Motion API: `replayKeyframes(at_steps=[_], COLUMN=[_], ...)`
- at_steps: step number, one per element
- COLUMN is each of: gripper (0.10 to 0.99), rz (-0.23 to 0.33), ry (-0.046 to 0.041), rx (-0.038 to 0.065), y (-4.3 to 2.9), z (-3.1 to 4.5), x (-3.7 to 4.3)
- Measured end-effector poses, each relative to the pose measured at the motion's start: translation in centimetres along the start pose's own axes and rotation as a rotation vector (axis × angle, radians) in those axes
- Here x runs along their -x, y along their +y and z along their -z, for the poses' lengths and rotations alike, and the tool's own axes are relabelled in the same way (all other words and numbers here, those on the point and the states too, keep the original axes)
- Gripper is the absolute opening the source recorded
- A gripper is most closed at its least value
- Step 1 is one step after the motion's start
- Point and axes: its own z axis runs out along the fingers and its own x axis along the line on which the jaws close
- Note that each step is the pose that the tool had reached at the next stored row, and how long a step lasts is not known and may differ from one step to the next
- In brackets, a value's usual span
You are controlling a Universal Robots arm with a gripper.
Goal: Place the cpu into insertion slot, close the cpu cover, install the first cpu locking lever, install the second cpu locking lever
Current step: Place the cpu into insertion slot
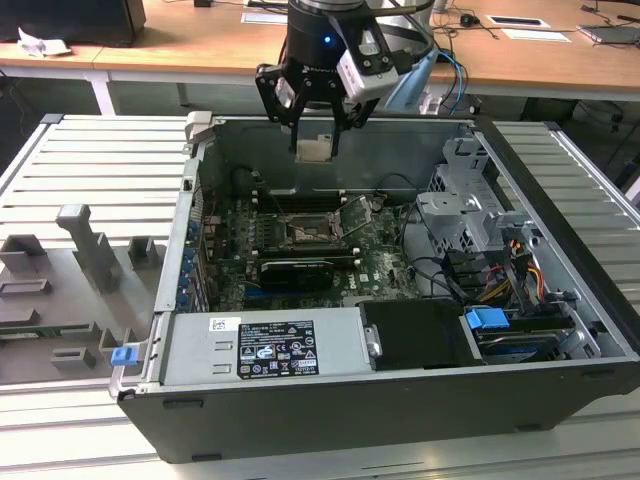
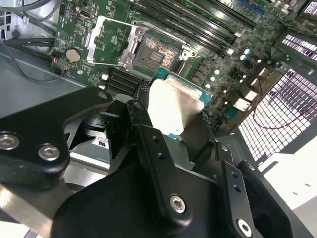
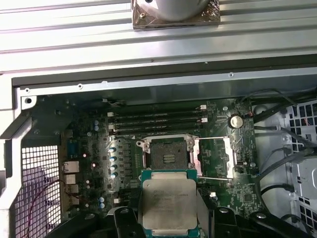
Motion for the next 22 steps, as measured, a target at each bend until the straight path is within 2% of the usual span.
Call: replayKeyframes(at_steps=[3,11,14,17,22], gripper=[0.529,0.529,0.529,0.529,0.529], rz=[-0.017,-0.171,-0.239,-0.241,-0.262], ry=[-0.0020,-0.0150,-0.0207,-0.0208,-0.0226], rx=[-0.001,0.000,0.002,0.002,0.002], y=[-0.01,-0.03,-0.06,-0.08,-0.09], z=[-0.10,-0.39,-0.73,-1.03,-1.13], x=[0.00,0.00,0.01,0.02,0.02])
